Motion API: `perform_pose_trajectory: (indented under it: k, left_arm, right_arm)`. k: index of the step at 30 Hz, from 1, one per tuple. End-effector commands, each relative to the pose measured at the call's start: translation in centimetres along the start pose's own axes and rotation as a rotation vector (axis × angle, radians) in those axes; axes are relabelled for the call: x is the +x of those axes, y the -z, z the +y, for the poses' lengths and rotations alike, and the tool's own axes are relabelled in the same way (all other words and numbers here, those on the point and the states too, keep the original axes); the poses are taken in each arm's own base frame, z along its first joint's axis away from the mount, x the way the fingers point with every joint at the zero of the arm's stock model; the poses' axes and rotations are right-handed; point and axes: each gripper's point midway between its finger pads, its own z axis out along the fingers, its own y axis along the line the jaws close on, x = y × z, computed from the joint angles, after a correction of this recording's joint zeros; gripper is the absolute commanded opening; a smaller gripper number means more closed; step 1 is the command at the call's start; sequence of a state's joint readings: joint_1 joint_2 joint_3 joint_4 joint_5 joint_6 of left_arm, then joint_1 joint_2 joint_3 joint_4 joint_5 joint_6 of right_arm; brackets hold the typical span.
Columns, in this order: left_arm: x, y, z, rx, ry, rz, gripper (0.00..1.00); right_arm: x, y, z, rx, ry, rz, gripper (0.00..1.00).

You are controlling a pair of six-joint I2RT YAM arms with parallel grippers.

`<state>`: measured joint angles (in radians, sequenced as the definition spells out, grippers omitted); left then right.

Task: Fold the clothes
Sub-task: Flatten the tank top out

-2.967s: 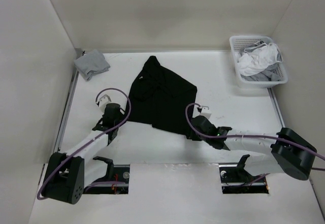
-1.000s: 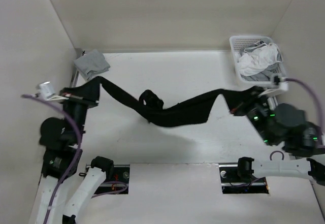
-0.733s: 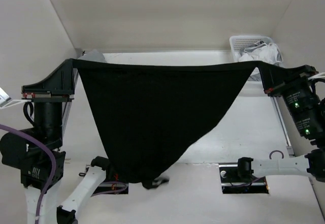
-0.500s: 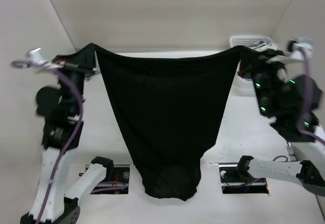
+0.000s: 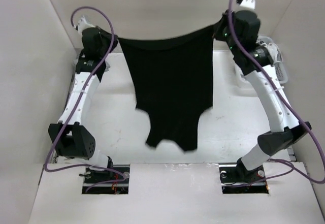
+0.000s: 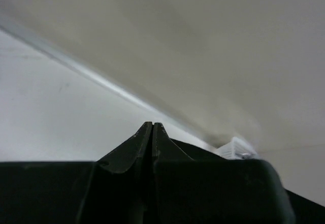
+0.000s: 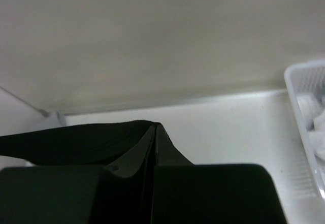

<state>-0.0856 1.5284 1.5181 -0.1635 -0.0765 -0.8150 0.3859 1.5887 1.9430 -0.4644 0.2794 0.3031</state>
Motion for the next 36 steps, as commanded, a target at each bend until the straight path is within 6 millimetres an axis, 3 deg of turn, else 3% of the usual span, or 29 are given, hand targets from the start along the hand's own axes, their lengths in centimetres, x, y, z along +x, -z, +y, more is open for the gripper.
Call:
perform_pose_trajectory:
  k: [1,3,5,7,10,12,15,18,22,25,28,30,32,34,36]
  left_arm:
    - [-11.7,8.3,-11.6,0.326,0.025,-0.264,0.0]
    - [-13.9,10.3,-13.1,0.365,0.019,-0.312,0.0]
    - [-15.4,11.9,-13.6,0.375,0.003,-0.348,0.0]
    - [-15.7,12.7,-13.1,0.369,-0.015,-0.364,0.0]
    - [-13.5,12.3,-10.8,0.329,-0.019,-0.337,0.0]
    - [-10.6,11.5,-8.1,0.284,-0.012,-0.295,0.0]
    - [-3.8,11.2,-2.9,0.215,-0.009,-0.204,0.0]
    - [3.7,12.7,4.2,0.108,-0.02,-0.11,0.0]
    - [12.1,16.4,13.8,-0.041,-0.025,0.032,0.0]
    - [15.6,20.0,16.9,-0.075,-0.008,0.12,0.0]
    - [17.8,23.1,17.0,-0.061,0.013,0.22,0.0]
    - [19.6,25.2,16.6,-0.036,0.035,0.308,0.0]
    - [20.0,26.9,16.0,-0.029,0.075,0.336,0.0]
    - [19.0,27.8,15.6,-0.031,0.082,0.305,0.0]
    - [16.9,27.8,14.9,-0.044,0.066,0.237,0.0]
  right_arm:
    - [-13.4,8.0,2.9,-0.146,-0.079,-0.293,0.0]
    - [-15.1,9.6,3.0,-0.156,-0.079,-0.328,0.0]
    - [-15.3,10.9,2.7,-0.157,-0.084,-0.329,0.0]
    - [-13.7,11.2,2.0,-0.147,-0.081,-0.3,0.0]
    - [-9.9,11.4,0.6,-0.121,-0.092,-0.251,0.0]
    - [-6.0,11.6,-0.6,-0.106,-0.118,-0.199,0.0]
    - [1.3,12.5,-2.8,-0.079,-0.144,-0.102,0.0]
    - [10.6,14.3,-3.2,-0.108,-0.167,0.02,0.0]
    - [22.6,16.7,-3.9,-0.128,-0.188,0.221,0.0]
    - [30.5,20.0,-3.6,-0.16,-0.221,0.405,0.0]
    - [35.2,24.2,-3.0,-0.187,-0.255,0.54,0.0]
    - [37.2,27.5,-1.9,-0.229,-0.265,0.623,0.0]
    - [37.4,29.8,-1.5,-0.233,-0.244,0.662,0.0]
    - [36.9,31.3,-1.0,-0.231,-0.226,0.688,0.0]
    - [35.1,30.8,-0.5,-0.224,-0.216,0.639,0.0]
